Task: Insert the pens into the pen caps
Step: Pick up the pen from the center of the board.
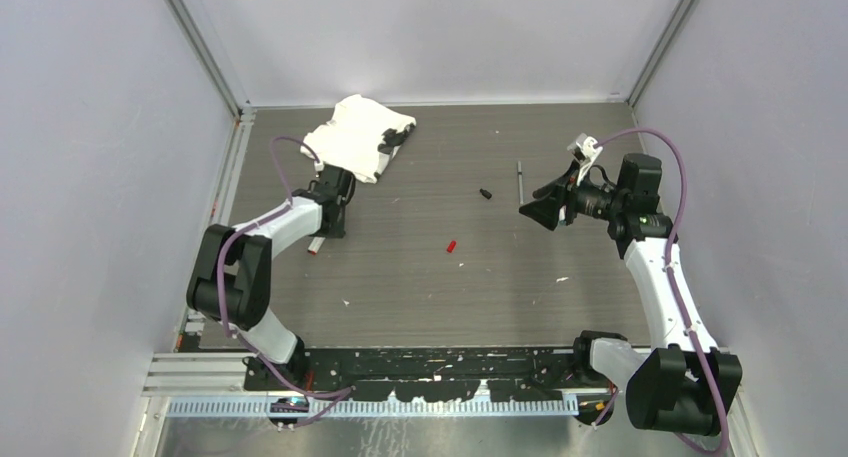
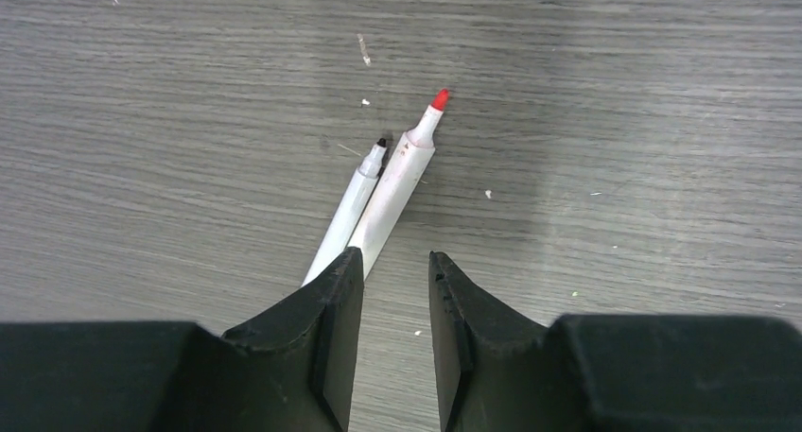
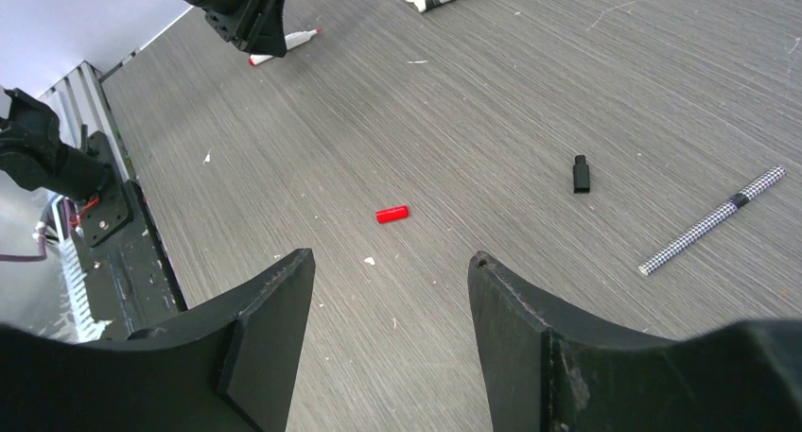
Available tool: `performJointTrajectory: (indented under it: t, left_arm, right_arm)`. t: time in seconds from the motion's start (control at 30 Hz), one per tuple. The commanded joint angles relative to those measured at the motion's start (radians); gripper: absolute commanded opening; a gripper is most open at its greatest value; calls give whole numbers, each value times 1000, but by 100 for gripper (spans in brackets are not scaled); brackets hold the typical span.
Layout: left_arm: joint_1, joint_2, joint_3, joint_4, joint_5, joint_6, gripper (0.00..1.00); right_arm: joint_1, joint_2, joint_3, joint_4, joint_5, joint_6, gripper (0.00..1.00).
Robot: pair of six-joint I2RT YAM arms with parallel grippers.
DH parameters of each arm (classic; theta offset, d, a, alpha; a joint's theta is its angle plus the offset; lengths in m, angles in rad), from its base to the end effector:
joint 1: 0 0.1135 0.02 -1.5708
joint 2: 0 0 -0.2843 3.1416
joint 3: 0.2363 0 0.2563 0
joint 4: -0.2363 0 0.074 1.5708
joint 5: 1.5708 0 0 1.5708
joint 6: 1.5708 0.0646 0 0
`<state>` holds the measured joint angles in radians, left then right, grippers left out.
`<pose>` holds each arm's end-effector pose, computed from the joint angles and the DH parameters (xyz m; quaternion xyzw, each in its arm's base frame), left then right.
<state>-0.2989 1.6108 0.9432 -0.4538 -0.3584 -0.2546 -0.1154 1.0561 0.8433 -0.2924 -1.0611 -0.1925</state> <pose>0.3150 -0.0734 0.1693 -0.0185 0.9599 0.1072 0.2584 0.2336 0.0297 0.3159 -0.2855 0.7325 0.3635 0.4998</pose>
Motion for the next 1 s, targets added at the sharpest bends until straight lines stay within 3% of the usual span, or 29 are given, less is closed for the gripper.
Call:
performJointTrajectory:
  t: [0.0,0.2,0.27,0.37,0.43,0.63,0.97]
  left_arm:
    - [17,12,40,-31,-24,-20,34]
    - [25,54,54,-49,13,-23,31]
    - [26,71,59,-57,32,-23,27]
    - [26,89,67,-69,71,-21,14]
    - [26,88,69,-75,104,-20,11]
    - [15,55,34,-42,325,-1,13]
    - [-36,129,100,-119,414,-16,25]
  right_arm:
    - [-4,3,22,-9,-27,-25,66]
    - [-4,1,25,-19,-30,-31,67]
    - [-4,0,25,-19,-31,-31,67]
    - [-4,-3,28,-21,-30,-31,67]
    - [-4,-4,28,-21,-30,-30,67]
    - [-4,-7,30,-22,-30,-31,67]
    - [-4,-7,25,-13,-61,-18,67]
